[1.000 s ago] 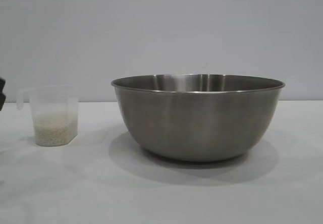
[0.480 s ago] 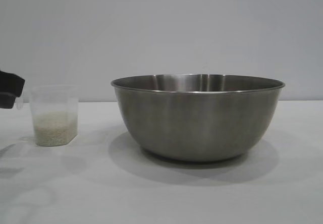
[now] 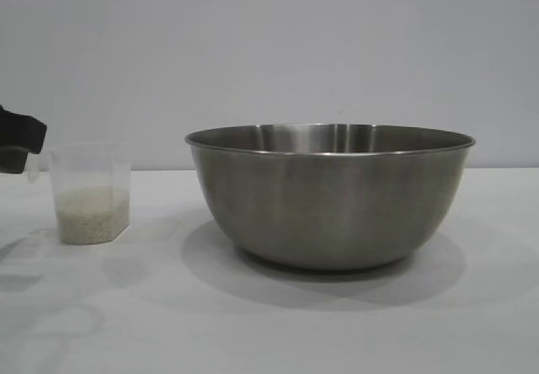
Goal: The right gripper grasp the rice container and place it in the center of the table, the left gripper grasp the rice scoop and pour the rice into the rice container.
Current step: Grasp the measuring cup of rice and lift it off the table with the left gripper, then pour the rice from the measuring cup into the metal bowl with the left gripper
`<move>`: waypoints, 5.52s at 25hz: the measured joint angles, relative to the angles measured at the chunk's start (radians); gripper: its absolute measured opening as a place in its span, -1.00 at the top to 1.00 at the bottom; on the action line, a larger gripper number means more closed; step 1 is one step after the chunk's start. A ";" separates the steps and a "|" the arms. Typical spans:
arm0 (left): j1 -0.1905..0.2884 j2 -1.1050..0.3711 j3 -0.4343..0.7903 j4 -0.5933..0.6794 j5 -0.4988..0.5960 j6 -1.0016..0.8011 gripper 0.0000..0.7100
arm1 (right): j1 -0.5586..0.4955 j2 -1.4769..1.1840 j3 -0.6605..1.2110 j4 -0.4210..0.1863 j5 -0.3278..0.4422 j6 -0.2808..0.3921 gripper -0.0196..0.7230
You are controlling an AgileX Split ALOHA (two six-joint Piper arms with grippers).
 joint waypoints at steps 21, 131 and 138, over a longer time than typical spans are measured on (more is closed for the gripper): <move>0.000 0.115 -0.064 0.020 -0.004 0.030 0.24 | 0.000 0.000 0.000 0.000 0.000 0.001 0.25; -0.019 -0.017 -0.622 1.349 0.218 1.630 1.00 | 0.000 0.000 0.000 0.000 0.000 0.002 0.25; -0.019 -0.023 -0.622 1.344 0.218 1.581 1.00 | 0.000 0.000 0.000 0.000 0.000 0.002 0.25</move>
